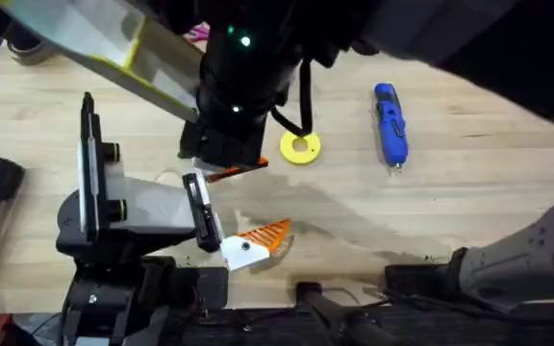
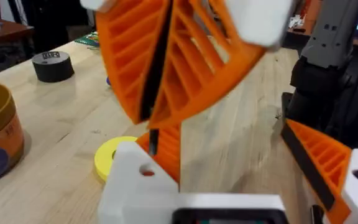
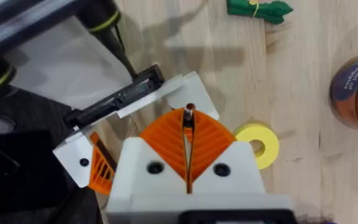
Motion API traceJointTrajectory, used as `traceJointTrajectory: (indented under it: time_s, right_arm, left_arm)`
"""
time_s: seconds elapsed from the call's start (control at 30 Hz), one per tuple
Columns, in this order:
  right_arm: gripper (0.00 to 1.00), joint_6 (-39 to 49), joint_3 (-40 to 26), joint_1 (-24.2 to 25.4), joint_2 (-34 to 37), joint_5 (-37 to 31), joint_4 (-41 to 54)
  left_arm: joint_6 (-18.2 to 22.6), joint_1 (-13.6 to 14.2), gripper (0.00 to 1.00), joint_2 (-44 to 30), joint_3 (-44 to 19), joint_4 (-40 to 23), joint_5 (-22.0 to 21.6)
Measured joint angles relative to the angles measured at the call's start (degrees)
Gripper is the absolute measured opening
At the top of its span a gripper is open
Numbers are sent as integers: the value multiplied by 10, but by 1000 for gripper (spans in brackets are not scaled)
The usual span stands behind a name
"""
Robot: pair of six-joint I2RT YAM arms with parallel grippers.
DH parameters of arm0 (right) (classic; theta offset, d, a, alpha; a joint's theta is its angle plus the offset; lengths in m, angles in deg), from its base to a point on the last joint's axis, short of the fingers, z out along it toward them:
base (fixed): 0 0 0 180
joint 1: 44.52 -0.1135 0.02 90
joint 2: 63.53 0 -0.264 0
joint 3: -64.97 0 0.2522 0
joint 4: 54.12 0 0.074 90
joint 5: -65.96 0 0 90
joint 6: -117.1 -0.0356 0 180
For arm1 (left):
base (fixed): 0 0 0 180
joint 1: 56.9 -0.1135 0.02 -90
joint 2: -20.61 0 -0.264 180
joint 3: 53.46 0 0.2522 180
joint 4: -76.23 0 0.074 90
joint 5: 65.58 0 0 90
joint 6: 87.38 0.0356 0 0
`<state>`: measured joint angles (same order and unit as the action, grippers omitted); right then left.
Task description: Pick up the gripper from the table and insert it into the empty holder that is missing its gripper. Then pick up a screw, insert it into the mounting hole, and use the screwdriver to tighten it. Finally, clean up the table by picking up the vegetable and placing it into the bucket.
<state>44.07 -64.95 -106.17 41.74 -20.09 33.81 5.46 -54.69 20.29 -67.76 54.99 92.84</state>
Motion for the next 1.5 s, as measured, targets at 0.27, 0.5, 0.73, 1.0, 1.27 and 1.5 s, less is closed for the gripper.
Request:
traceJointTrajectory:
  time_s: [0.27, 0.5, 0.73, 1.0, 1.27, 1.5]
  right_arm:
    - [5, 0, 8, 5, 0, 0, 0]
    - [5, 0, 13, 8, 0, 0, -6]
    - [5, 0, 16, 8, 0, 0, -7]
    - [5, 0, 17, 8, 0, 0, -7]
    - [5, 0, 19, 8, 0, 0, -14]
    - [5, 0, 24, 8, 0, 0, -15]
  left_arm:
    - [0, 0, 985, 0, 0, 0, 0]
    - [0, 0, 986, 0, 0, 0, 0]
    - [0, 0, 986, 0, 0, 0, 0]
    - [0, 0, 986, 0, 0, 0, 0]
    - [0, 0, 985, 0, 0, 0, 0]
    - [0, 0, 985, 0, 0, 0, 0]
